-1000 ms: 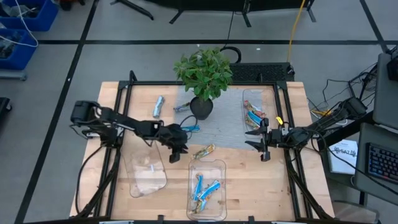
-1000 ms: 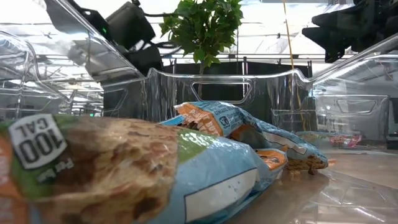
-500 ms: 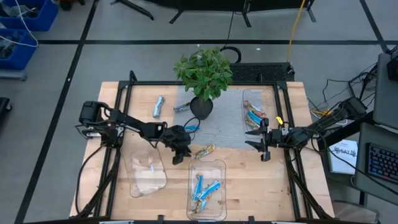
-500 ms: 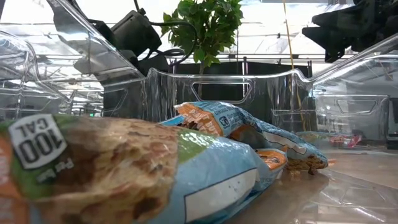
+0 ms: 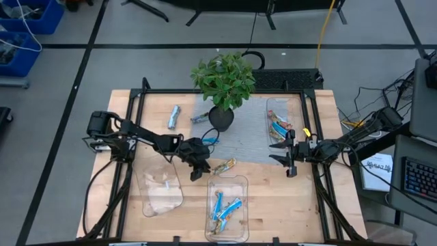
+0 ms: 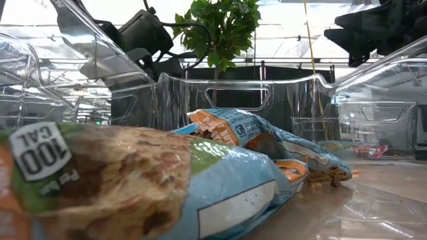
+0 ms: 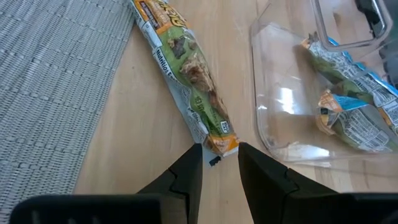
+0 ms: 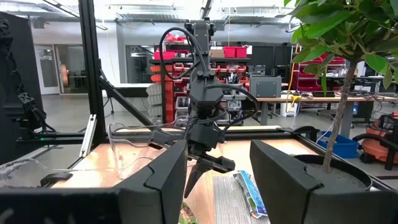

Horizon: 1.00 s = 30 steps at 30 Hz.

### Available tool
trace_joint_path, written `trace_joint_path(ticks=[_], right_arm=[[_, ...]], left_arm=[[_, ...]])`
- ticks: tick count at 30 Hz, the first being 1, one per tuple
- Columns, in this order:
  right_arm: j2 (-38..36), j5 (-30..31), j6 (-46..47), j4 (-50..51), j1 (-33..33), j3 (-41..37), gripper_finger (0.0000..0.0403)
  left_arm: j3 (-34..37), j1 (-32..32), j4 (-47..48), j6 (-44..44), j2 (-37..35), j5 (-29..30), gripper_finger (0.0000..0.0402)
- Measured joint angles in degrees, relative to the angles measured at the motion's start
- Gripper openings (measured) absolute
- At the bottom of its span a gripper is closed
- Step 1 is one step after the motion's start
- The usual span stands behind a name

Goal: Pick and place Granola Bars by type
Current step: Put the yellow granola bar into the middle transparent bin

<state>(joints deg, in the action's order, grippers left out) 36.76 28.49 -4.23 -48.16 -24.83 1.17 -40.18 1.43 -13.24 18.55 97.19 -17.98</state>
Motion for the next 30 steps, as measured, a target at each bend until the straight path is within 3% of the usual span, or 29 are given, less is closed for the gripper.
trace_joint_path(ticks=[30], right_arm=[[-0.01,-0.02,-0.07,-0.44,-0.01,0.00,0.0167]], left_arm=[[0.02,0.04,0.24,1.77,0.00,2.01,0.0101]])
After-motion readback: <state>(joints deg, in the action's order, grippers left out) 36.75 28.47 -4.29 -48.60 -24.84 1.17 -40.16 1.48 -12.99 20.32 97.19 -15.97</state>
